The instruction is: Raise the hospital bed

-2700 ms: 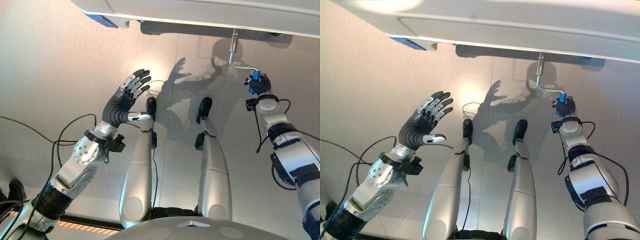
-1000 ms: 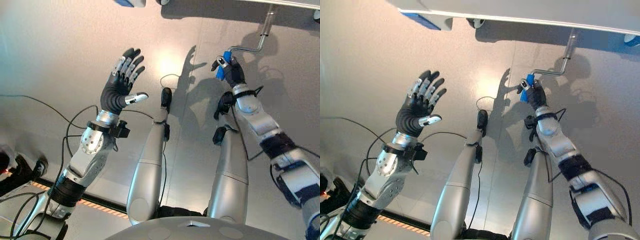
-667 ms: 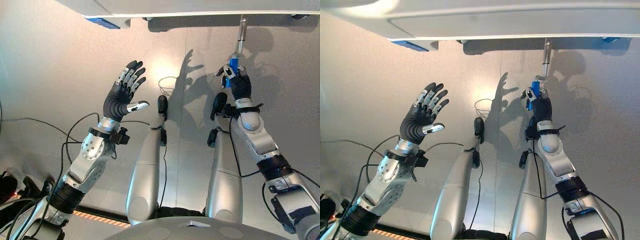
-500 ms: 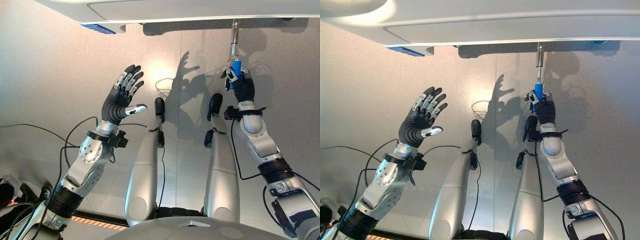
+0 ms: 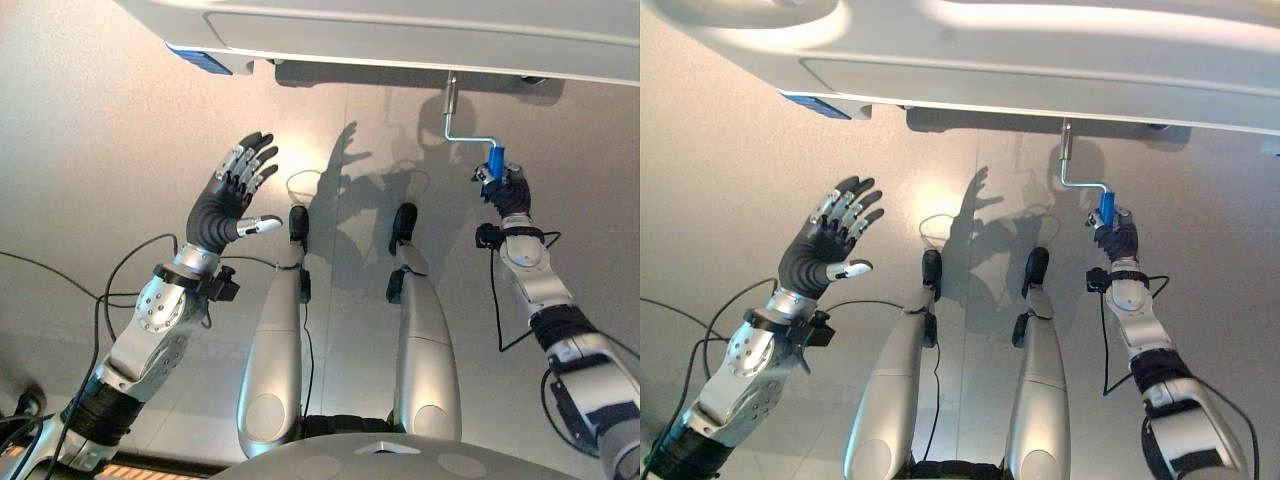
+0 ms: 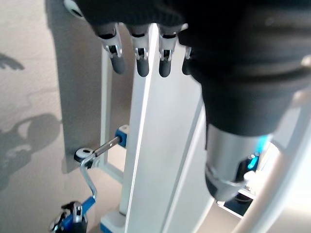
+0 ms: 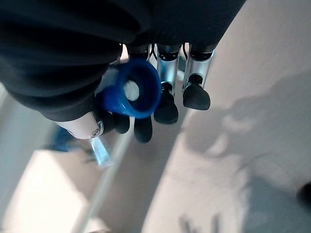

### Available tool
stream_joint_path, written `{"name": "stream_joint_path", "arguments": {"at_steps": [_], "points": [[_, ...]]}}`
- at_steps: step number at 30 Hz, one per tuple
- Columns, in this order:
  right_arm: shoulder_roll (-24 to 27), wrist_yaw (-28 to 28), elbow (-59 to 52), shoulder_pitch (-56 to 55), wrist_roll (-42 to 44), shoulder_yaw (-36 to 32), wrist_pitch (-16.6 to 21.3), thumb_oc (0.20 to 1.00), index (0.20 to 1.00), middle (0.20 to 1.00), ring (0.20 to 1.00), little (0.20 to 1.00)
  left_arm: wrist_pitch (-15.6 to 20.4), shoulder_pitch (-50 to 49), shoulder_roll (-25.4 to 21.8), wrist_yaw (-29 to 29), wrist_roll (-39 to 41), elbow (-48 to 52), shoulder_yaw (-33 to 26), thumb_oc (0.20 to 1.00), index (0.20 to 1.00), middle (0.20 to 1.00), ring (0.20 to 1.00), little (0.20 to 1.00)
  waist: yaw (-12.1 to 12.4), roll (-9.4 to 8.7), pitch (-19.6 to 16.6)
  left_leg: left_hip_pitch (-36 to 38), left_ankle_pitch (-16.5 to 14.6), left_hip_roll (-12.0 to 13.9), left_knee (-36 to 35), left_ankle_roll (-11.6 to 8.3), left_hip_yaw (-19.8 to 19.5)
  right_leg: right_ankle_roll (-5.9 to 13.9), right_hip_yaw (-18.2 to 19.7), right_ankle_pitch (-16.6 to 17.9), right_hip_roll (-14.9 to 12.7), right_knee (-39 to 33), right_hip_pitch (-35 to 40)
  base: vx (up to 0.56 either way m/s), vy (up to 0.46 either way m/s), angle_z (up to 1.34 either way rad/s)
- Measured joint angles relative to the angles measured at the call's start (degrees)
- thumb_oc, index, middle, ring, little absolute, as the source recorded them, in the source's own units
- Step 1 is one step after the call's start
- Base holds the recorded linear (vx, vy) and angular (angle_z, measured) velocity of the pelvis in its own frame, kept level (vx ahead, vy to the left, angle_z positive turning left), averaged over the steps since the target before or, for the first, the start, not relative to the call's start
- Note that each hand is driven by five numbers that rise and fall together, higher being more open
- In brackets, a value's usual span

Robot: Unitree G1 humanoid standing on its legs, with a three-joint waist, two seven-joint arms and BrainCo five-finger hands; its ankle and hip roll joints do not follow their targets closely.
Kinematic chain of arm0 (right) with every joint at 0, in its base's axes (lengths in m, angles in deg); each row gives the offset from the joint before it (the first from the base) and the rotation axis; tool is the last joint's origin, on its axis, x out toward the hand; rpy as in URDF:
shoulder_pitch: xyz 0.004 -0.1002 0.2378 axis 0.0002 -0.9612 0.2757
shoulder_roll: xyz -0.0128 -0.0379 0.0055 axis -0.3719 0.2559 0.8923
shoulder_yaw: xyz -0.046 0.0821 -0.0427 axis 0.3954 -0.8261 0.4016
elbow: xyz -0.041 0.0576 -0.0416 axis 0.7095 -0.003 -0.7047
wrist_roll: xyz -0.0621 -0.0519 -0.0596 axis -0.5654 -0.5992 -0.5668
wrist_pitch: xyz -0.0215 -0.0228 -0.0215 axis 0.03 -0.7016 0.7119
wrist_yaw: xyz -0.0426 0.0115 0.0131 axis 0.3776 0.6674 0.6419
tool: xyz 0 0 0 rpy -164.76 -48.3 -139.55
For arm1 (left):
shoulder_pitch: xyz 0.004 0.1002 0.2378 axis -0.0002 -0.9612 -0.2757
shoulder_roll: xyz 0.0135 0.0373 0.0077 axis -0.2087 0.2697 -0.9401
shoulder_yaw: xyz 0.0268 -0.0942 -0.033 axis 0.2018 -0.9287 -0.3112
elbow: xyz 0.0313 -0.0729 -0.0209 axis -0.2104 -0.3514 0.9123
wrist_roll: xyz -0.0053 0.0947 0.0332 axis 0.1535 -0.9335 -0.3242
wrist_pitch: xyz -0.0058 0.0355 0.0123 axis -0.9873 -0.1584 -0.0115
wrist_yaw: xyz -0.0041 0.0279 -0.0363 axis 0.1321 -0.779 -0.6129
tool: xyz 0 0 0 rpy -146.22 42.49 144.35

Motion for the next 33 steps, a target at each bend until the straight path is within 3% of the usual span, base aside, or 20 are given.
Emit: {"name": "stream_joint_path", "arguments": {"at_steps": [7, 12, 20, 24, 33], "points": [[-0.5, -1.9, 14.8, 9.5, -2.3, 3.7, -5.5, 0.2, 0.2, 0.2, 0.2, 0.2, -0.5, 1.6, 0.1, -0.2, 0.0, 0.2, 1.8, 1.0, 1.0, 1.0, 1.0, 1.0, 2.7, 0.37, -0.1, -1.8, 0.3, -0.5, 0.2, 0.2, -1.3, -0.05, -0.8, 0.8, -0.3, -0.8, -0.6, 0.01, -0.028, 0.04], [-0.4, -1.4, 21.1, 12.8, -7.6, 3.3, -10.7, 0.2, 0.2, 0.2, 0.2, 0.2, -1.2, 4.4, 2.0, 0.1, -0.2, -0.2, 1.8, 1.0, 1.0, 1.0, 1.0, 1.0, 4.8, 0.68, 0.0, -4.6, 0.8, -1.3, 0.9, -0.08, -3.5, -0.33, -2.8, -1.0, -1.2, 2.3, -3.2, 0.01, 0.016, 0.21], [0.2, -0.3, 25.7, 15.5, -11.0, 3.4, -17.3, 0.2, 0.2, 0.2, 0.2, 0.2, -2.4, 6.5, 6.3, 1.9, -0.8, -1.8, 1.7, 1.0, 1.0, 1.0, 1.0, 1.0, 7.9, 3.07, -0.1, -8.3, 0.3, -2.9, 4.6, -0.85, -7.0, -1.33, -4.9, -5.6, -3.3, 10.8, -7.2, 0.02, 0.036, 0.2], [0.2, -0.3, 25.8, 16.6, -12.0, 4.0, -19.1, 0.2, 0.2, 0.2, 0.2, 0.2, -3.0, 6.9, 7.2, 2.8, -1.0, -1.9, 1.7, 1.0, 1.0, 1.0, 1.0, 1.0, 8.0, 4.38, -0.2, -10.5, 0.4, -4.0, 6.6, -1.07, -8.1, -1.49, -5.6, -7.1, -4.5, 14.4, -9.4, 0.03, 0.088, 0.15], [1.3, -1.0, 26.9, 17.6, -17.9, 8.5, -23.2, 0.2, 0.2, 0.2, 0.2, 0.2, -3.5, 9.6, 9.3, 4.1, -3.0, -3.6, 1.6, 1.0, 1.0, 1.0, 1.0, 1.0, 10.0, 9.31, -0.4, -13.2, 0.4, -5.9, 9.9, -1.51, -11.0, -1.76, -7.7, -10.2, -7.1, 20.5, -11.4, 0.03, 0.095, 0.19]]}}
